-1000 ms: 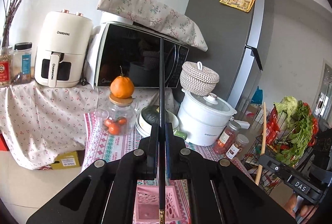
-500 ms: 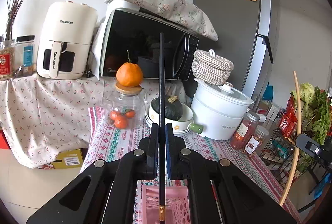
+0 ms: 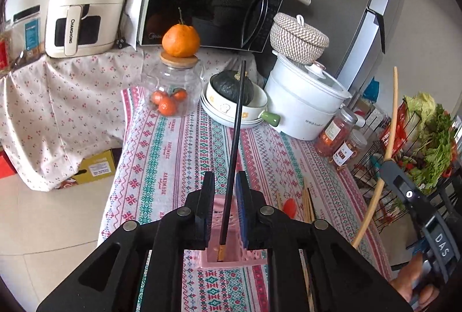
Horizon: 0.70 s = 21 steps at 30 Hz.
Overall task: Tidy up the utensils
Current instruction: 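Carry both chopsticks to the pink basket and drop them in with both tools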
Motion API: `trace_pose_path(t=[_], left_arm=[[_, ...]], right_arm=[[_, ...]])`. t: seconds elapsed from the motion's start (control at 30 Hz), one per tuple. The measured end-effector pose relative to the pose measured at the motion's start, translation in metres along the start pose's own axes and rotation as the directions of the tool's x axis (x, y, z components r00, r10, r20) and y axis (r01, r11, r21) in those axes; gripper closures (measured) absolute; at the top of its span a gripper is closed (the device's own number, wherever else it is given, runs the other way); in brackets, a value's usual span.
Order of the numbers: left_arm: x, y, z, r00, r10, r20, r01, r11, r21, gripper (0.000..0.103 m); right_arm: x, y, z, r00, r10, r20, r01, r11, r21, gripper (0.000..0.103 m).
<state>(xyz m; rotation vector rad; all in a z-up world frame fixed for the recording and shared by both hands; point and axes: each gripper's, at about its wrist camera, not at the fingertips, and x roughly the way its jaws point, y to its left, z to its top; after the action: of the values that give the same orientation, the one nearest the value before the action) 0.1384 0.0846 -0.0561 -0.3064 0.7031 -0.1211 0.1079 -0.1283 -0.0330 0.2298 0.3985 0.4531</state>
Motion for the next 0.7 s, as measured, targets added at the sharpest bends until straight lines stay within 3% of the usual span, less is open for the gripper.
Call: trace_pose_path(t=[0.13,0.2,0.3,0.4,0.53,0.7], left_arm=[[-0.022,0.007,0.005,0.999,0.035,-0.038,-0.036,0.999,-0.023,0.065],[-0.024,0.014,0.006,0.995,0.07,-0.071,-0.073,0.997,-0.029,0.064],[-0.019,0.036,0.004,0.987,0.088,-0.137,-0.103,0.988,-0.112,0.063],[-0.014,0.05,0.001,0.978,0.094,-0.186,-0.123,0.981,-0.153,0.063],[-0.013,0.054,-0.001,0.975,0.053,-0.216,-0.092,0.98,-0.177,0.063],[-0.014,0.051,0.002,0.975,0.024,-0.219,-0.066,0.98,-0.188,0.063]], right_arm=[[0.008,0.019,0.008,0.999,0.024,0.041,-0.023,1.0,-0.003,0.095],[0.015,0.032,0.013,0.997,0.034,0.072,-0.033,0.999,-0.013,0.095],[0.031,0.049,0.017,0.992,0.052,0.115,-0.051,0.999,-0.009,0.095],[0.052,0.066,0.012,0.99,0.021,0.142,-0.013,0.998,-0.055,0.095],[0.077,0.074,-0.006,0.994,-0.037,0.104,0.051,0.989,-0.136,0.095],[0.09,0.06,-0.028,0.996,-0.078,0.044,0.082,0.991,-0.108,0.095]])
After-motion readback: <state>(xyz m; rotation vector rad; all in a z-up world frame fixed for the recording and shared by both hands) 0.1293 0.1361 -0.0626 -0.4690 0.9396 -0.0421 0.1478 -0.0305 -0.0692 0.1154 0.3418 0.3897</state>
